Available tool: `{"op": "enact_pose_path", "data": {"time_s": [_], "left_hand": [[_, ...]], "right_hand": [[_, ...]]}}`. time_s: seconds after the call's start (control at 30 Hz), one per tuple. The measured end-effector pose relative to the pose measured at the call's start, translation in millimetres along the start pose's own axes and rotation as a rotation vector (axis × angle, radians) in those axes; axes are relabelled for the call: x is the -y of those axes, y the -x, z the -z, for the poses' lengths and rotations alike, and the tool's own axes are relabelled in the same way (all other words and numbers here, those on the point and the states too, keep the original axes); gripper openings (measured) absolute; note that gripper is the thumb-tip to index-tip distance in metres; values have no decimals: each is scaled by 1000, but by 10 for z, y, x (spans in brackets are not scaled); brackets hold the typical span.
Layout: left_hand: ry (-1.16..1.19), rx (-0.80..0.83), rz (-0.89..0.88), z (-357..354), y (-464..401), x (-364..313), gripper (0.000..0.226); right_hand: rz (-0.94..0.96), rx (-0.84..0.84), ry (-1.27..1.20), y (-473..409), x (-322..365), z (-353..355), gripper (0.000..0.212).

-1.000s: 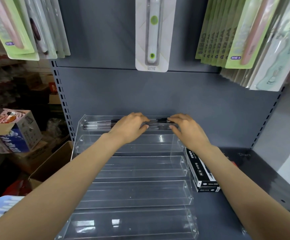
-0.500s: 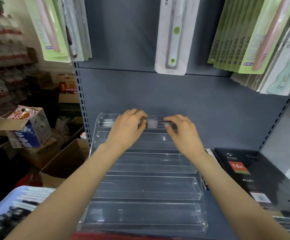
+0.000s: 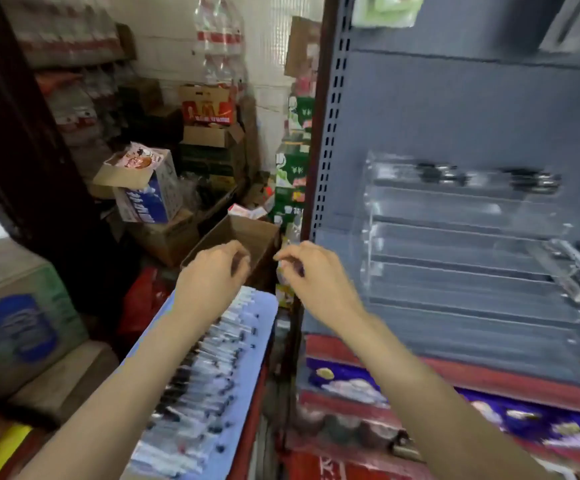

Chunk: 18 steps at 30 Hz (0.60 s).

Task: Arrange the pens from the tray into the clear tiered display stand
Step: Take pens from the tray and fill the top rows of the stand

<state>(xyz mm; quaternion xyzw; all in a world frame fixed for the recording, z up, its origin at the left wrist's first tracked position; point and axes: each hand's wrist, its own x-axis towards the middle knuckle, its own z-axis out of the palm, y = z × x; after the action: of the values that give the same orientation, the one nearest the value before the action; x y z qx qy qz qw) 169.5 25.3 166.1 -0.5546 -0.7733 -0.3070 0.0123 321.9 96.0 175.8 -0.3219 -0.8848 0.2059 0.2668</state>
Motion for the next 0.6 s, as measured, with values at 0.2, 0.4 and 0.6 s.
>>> {"op": "enact_pose_path", "data": {"time_s": [0.2, 0.4, 0.6], "left_hand": [[-54, 249, 208, -59, 675, 1260, 18], [-26, 484, 231, -310, 1182, 1949, 37], [-139, 680, 97, -533, 1429, 2297, 59]], "right_hand": [[-107, 305, 7, 214, 420, -1243, 27], [-235, 540, 89, 428, 297, -2135, 40], [-284, 667, 209, 585, 128, -2518, 58]]}}
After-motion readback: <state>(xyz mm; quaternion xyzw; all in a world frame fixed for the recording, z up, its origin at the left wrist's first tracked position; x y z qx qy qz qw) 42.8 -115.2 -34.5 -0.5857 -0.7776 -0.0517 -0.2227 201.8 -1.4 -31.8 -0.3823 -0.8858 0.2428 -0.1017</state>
